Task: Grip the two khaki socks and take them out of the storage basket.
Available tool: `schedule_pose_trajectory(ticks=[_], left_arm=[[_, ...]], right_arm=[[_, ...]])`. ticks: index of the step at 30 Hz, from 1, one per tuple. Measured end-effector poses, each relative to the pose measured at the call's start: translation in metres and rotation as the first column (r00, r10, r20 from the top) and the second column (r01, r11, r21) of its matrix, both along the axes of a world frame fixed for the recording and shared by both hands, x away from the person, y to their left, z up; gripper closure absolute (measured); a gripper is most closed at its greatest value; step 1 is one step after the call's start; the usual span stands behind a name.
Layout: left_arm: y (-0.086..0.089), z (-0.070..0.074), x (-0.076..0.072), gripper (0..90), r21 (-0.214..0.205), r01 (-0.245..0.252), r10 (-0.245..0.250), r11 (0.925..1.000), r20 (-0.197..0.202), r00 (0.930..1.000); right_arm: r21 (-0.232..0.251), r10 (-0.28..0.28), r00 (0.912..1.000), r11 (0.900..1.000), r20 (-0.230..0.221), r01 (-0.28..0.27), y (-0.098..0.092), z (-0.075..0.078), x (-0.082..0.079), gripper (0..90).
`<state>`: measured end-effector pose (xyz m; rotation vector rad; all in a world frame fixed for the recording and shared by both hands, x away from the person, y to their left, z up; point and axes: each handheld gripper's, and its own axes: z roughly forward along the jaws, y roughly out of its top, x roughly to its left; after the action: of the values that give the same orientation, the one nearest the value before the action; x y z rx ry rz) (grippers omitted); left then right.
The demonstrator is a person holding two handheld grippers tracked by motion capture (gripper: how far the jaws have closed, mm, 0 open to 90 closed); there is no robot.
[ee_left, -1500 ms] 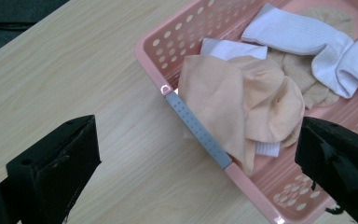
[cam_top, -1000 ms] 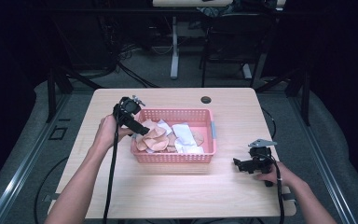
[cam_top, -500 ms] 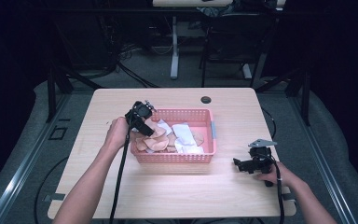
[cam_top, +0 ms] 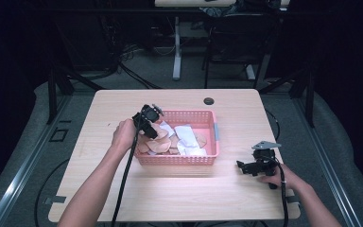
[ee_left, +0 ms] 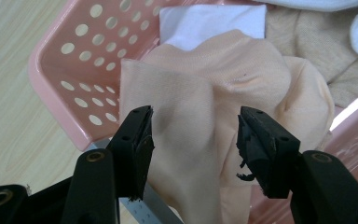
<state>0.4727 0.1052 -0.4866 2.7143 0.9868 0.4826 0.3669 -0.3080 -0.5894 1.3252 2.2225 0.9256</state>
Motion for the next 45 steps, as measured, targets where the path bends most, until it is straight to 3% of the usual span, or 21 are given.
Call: schedule_pose_trajectory(ticks=[5, 8, 13, 22, 30, 39, 45], left_arm=[[0.001, -0.008, 0.004, 46.3, 0.027, -0.038, 0.038, 0.9989, 0.003, 0.9993], [0.002, -0.012, 0.005, 54.6, 0.029, -0.048, 0.047, 0.9985, 0.002, 0.9989], [0.005, -0.011, 0.003, 72.5, -0.016, -0.046, 0.046, 0.9988, -0.007, 0.9989], [0.013, 0.002, -0.002, 83.8, -0.068, -0.046, 0.046, 0.9966, 0.000, 0.9989], [0.028, 0.023, -0.006, 85.5, -0.140, -0.058, 0.060, 0.9885, 0.012, 0.9981], [0.038, 0.040, -0.008, 85.5, -0.183, -0.062, 0.065, 0.9811, 0.013, 0.9978], [0.038, 0.051, -0.010, 85.5, -0.191, -0.047, 0.051, 0.9804, 0.014, 0.9986]], right_arm=[[0.004, 0.002, 1.0000, 1.0000, -0.001, -0.002, 0.000, 0.000, 0.000, 0.0], [0.003, 0.002, 1.0000, 1.0000, 0.000, -0.002, 0.000, 0.000, 0.000, 0.0], [0.003, 0.000, 1.0000, 1.0000, 0.001, 0.000, 0.000, 0.000, 0.000, 0.0], [0.003, 0.000, 1.0000, 1.0000, 0.001, 0.000, 0.000, 0.000, 0.000, 0.0], [0.003, 0.000, 1.0000, 1.0000, 0.001, 0.000, 0.000, 0.000, 0.000, 0.0], [0.004, 0.000, 1.0000, 1.0000, 0.002, 0.000, 0.000, 0.000, 0.000, 0.0], [0.003, -0.001, 1.0000, 1.0000, 0.000, 0.001, 0.000, 0.000, 0.000, 0.0]])
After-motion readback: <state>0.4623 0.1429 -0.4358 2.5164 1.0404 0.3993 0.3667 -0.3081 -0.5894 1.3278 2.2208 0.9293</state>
